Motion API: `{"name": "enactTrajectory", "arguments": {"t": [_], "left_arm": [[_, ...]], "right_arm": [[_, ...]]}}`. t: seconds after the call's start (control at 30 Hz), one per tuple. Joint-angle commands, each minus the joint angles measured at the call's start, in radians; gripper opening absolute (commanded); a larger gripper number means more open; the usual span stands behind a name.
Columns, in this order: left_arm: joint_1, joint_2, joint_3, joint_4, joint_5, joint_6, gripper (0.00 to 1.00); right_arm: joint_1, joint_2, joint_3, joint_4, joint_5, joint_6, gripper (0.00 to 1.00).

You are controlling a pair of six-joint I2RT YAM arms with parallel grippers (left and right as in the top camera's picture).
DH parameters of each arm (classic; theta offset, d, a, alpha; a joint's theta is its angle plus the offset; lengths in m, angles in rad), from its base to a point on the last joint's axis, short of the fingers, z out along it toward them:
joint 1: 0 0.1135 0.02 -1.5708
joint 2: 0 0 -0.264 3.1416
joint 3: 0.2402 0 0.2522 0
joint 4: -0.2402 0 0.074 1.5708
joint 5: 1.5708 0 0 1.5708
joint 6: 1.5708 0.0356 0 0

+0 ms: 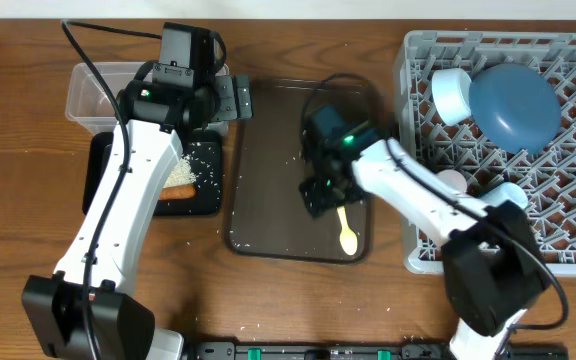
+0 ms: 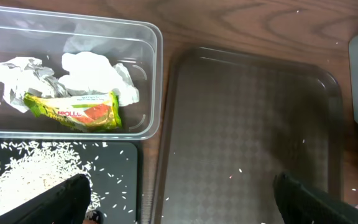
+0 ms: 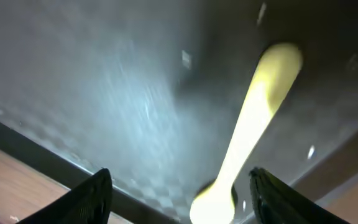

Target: Sort waste into correct bins and load items into the dishwasher rack

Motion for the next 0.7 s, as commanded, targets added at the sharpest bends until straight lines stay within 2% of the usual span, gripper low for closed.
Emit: {"name": "enactTrajectory", "arguments": {"t": [0.0, 0.4, 0.57, 0.67], "left_arm": [[0.003, 0.011, 0.002, -0.003, -0.005, -0.002, 0.96], [0.003, 0.011, 0.002, -0.003, -0.005, -0.002, 0.96], [0.003, 0.011, 0.002, -0.003, -0.005, -0.002, 0.96], [0.003, 0.011, 0.002, -0.003, -0.005, -0.002, 0.96]], "right_arm": [[0.046, 0.052, -0.003, -0.051, 0.119, 0.016, 0.65], [0.056, 0.104, -0.085, -0.075, 0.139, 0.175, 0.6], [0.056, 0.104, -0.118, -0.075, 0.12, 0.185, 0.61], [0.056, 0.104, -0.145, -0.063, 0.106, 0.189, 0.57]]}}
